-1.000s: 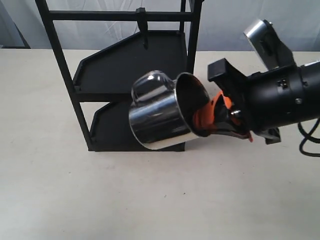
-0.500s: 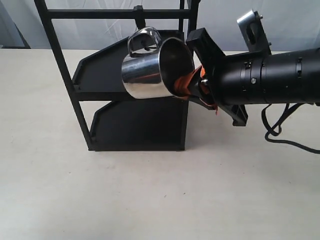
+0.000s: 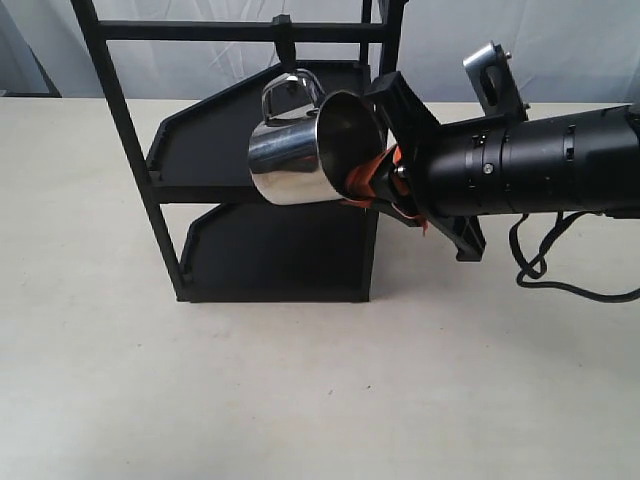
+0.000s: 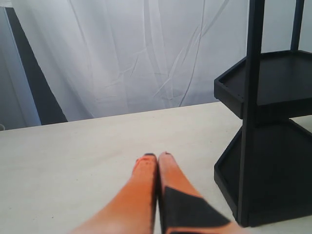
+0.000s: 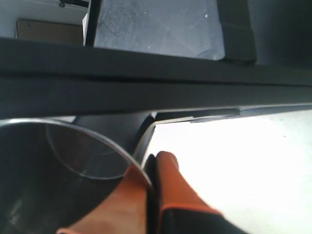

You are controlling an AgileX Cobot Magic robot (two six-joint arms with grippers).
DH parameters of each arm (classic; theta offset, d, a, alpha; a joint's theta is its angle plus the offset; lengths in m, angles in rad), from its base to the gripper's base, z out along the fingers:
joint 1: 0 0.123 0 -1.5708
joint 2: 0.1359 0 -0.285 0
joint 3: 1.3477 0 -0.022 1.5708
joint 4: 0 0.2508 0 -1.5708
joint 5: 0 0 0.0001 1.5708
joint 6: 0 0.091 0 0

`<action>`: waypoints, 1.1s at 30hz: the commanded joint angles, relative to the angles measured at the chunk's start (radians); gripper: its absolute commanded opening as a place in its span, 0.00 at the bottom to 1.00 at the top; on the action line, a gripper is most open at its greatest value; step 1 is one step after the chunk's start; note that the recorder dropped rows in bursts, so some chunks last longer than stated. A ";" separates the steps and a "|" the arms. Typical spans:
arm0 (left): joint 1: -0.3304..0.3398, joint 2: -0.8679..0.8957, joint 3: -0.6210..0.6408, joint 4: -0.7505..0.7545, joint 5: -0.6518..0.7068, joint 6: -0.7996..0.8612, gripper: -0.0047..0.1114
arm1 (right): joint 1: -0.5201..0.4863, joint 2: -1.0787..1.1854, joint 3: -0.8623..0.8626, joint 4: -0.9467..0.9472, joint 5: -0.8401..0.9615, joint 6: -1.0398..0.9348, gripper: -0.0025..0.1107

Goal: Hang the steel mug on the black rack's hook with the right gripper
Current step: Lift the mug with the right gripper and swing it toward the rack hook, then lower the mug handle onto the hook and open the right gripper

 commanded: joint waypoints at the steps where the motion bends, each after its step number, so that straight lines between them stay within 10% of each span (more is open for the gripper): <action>1: -0.005 -0.005 0.000 0.001 -0.005 -0.002 0.05 | 0.001 0.009 -0.002 -0.013 -0.030 -0.008 0.01; 12: -0.005 -0.005 0.000 0.001 -0.005 -0.002 0.05 | 0.001 0.014 -0.002 -0.138 -0.089 -0.008 0.02; 21: -0.005 -0.005 0.000 0.001 -0.005 -0.002 0.05 | 0.001 0.014 -0.002 -0.132 -0.089 0.009 0.41; 33: -0.005 -0.005 0.000 0.001 -0.005 -0.002 0.05 | 0.001 0.014 -0.002 -0.129 -0.015 0.009 0.43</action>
